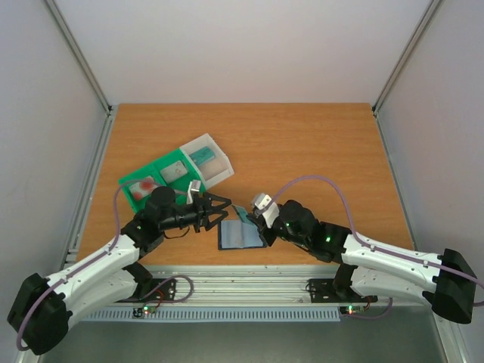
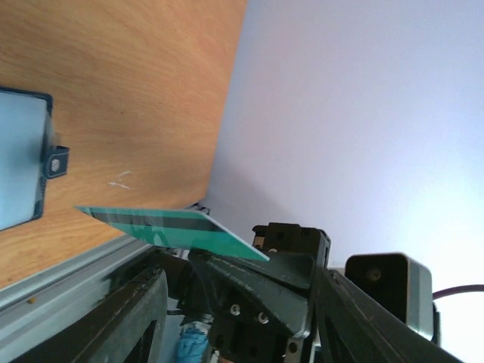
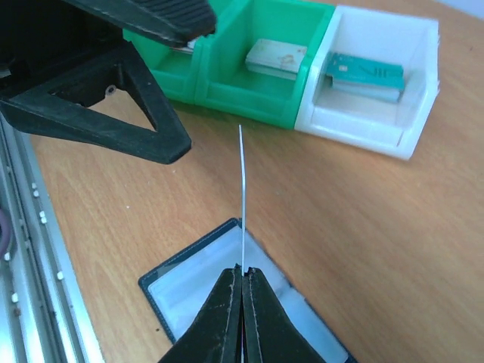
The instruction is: Take the credit cards out of the card holder
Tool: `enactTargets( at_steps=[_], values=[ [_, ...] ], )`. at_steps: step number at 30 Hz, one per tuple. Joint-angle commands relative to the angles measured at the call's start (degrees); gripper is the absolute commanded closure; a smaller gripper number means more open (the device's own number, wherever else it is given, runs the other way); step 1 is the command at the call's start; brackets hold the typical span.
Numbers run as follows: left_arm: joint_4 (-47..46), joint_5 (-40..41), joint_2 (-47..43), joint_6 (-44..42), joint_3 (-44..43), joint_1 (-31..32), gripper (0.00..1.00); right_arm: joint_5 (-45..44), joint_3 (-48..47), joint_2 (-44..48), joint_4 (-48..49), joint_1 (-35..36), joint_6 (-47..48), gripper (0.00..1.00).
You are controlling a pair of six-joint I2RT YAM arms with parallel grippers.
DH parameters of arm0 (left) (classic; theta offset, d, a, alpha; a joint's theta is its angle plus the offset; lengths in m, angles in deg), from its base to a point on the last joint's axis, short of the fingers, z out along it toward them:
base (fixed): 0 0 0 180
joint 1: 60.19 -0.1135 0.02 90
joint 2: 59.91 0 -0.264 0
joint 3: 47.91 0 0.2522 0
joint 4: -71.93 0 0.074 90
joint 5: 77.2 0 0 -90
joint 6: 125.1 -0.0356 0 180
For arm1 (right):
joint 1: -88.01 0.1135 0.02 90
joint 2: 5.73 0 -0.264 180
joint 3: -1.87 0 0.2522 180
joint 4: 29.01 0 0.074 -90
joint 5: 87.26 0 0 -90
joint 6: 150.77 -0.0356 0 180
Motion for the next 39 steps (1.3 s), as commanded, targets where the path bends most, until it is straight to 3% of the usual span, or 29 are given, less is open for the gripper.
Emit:
enactTargets(
  at_steps=[1,9,17,27,33,35,39],
  values=[
    [-7.36,-1.32,-1.23,5.62,0.88,0.08,0.45,-5.74,-1.80,-0.66,5.14,2.89,6.67,0.99],
    [-9.68,-1.60,-0.05,7.69,1.57,0.11,0.48,-10.56,-4.41,-4.51,5.53,7.08,11.39,0.99],
    [-9.11,-1.77,0.32,7.22,1.77,0.13,0.68,-17.37,-5.76,-7.37,5.61,11.42,16.63,0.99],
    [4.25,-0.78,-2.28,-0.06,-2.87,0.11,0.81,-24.28,-5.75,-9.94,8.05,15.13,20.48,0.99],
    [8.81,-1.40,-2.32,-3.84,-4.75,0.11,0.99,-26.14,-5.68,-10.49,8.49,15.87,20.78,0.99],
    [10.30,-0.97,-2.58,-5.72,-5.08,0.14,1.00,-26.61,-5.49,-10.32,8.35,16.03,20.04,0.96],
    [13.00,-0.37,-2.75,-8.75,-5.08,0.14,1.00,-27.28,-5.28,-9.18,6.82,16.05,18.19,0.81]
  ],
)
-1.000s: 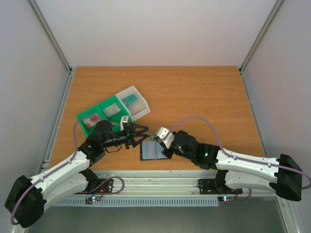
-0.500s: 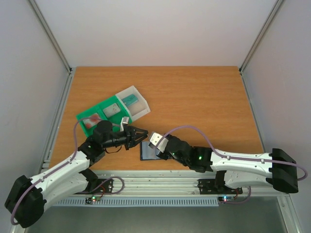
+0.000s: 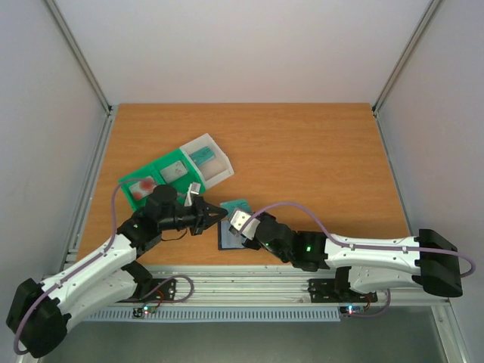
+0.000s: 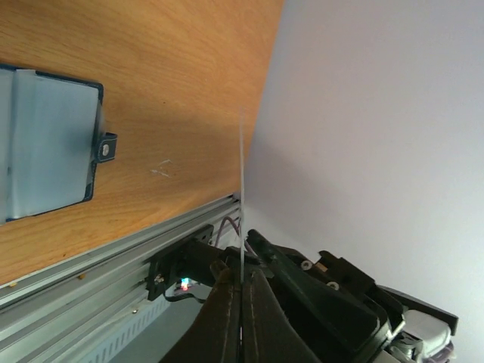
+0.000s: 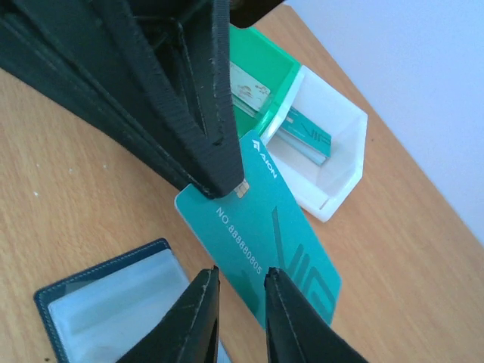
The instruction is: Take the credit cards out of the card holder
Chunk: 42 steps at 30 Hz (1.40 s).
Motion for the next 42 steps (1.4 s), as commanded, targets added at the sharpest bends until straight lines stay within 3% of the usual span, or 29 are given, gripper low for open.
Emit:
enactTargets(
  at_steps=[1,7,10,14,16,23,28,34,42],
  values=[
    [1.59,0.14,-0.88,-5.38,-1.85,0.20,1.00,-1.30,-0.78,1.46,0.08,0.86,-2.03,0.79],
    [2.39,0.26,0.52,-10.11,-1.84,0.20,0.99,-2.45,-0.31,4.08,-4.26,0.91,-8.42,0.51],
    [5.93,0.16,1.34,-13.08,-3.06,0.13,1.00,-5.85,-1.08,4.77,-9.54,0.86,-14.33,0.26],
    [13.78,3.74,0.95,-19.07,-5.92,0.18,0.99,-7.91,-0.81,7.13,-15.01,0.86,-21.50,0.18],
    [16.80,6.64,0.06,-21.35,-6.88,0.18,1.00,-7.94,-0.73,8.52,-17.83,0.86,-25.15,0.02],
    [23.47,15.22,-2.21,-29.11,-9.93,0.17,1.00,-10.77,-2.79,10.78,-31.06,0.86,-43.52,0.02],
    [25.36,17.49,-0.59,-33.58,-12.70,0.11,1.00,-14.21,-3.25,8.33,-34.99,0.79,-50.80,0.01],
    [28.89,22.54,2.79,-36.09,-17.39,-0.32,1.00,-15.39,-5.86,5.60,-41.04,0.39,-54.32,0.02],
    [30.57,24.47,10.51,-39.57,-22.06,-5.72,0.99,-7.09,-5.81,4.76,-39.92,-3.65,-53.32,0.02]
  ],
)
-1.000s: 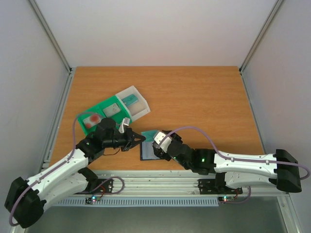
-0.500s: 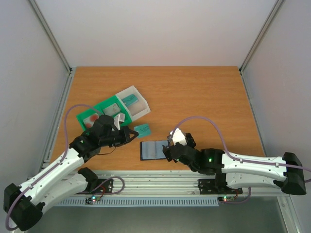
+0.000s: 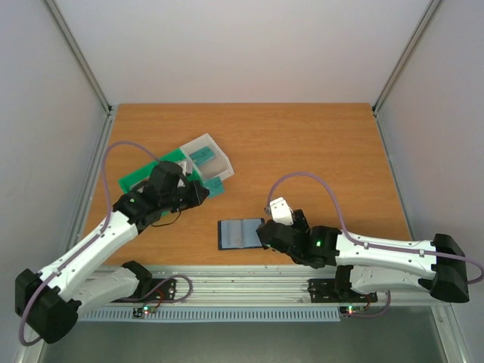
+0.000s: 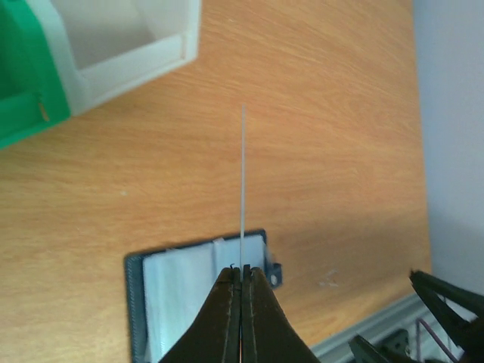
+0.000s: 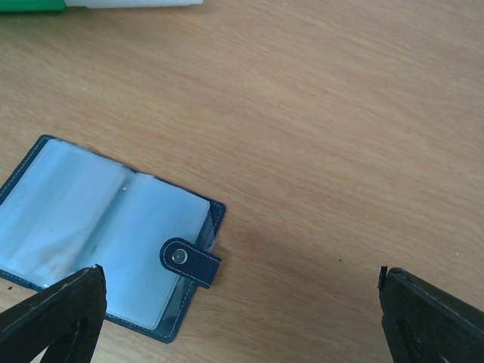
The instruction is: Take the credit cards out of the card holder
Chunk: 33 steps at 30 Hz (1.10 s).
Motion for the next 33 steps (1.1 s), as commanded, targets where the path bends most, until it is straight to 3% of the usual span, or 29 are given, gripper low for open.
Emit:
enactTargets(
  at_steps=[1,15,33],
  values=[
    [0.51,2.22,4.01,-3.40,-2.65,-3.78,0.99,4.49,-1.08,0.54,-0.67,-3.26,-1.11,0.02],
    [-3.63,6.32,20.32,-4.40,-13.42,-10.76,1.00,15.20,0.42,5.62,2.69,-5.63,-0.91,0.02],
    [-10.56,6.64,37.31,1.14,-22.58,-16.05,1.00,15.00,2.16,13.36,1.11,-5.64,-2.53,0.02]
  ],
)
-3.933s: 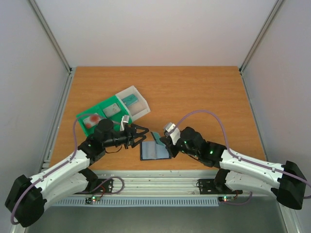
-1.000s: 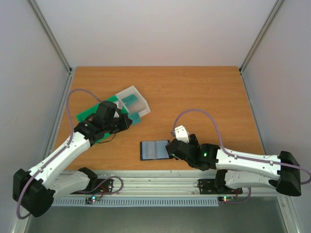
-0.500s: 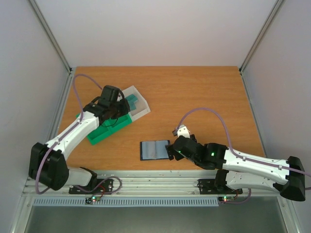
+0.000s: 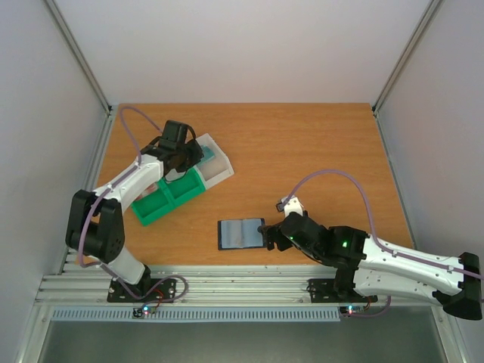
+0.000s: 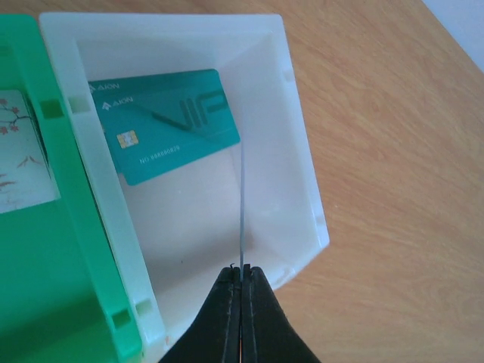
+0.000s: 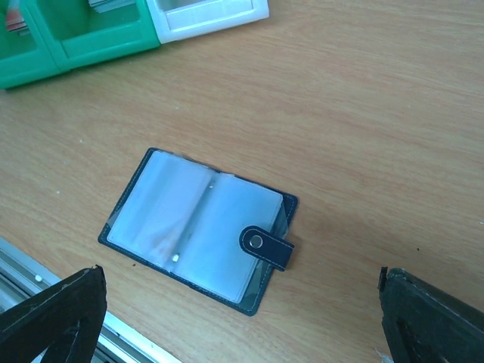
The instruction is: Take the credit cards out of the card holder
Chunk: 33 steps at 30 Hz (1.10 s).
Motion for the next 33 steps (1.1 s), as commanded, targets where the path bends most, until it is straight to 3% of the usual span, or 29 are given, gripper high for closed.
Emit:
enactTargets(
  at_steps=[1,17,33],
  values=[
    [-4.11,1.26,3.05,1.90,-2.53,-1.26,1.00,-0.89,0.49,1.05,-0.10,-0.32,-1.20,0.02],
    [-7.75,-2.43,10.94,6.37,-5.48,-4.02,0.99,-4.04,-0.12,-0.08,-3.08,-0.34,-3.17,0.02],
    [-5.39,-1.95,15.09,5.01,-8.06,-4.59,0.95,-5.59,-1.44,-3.45,-4.34,-0.34,-4.18,0.02]
  ],
)
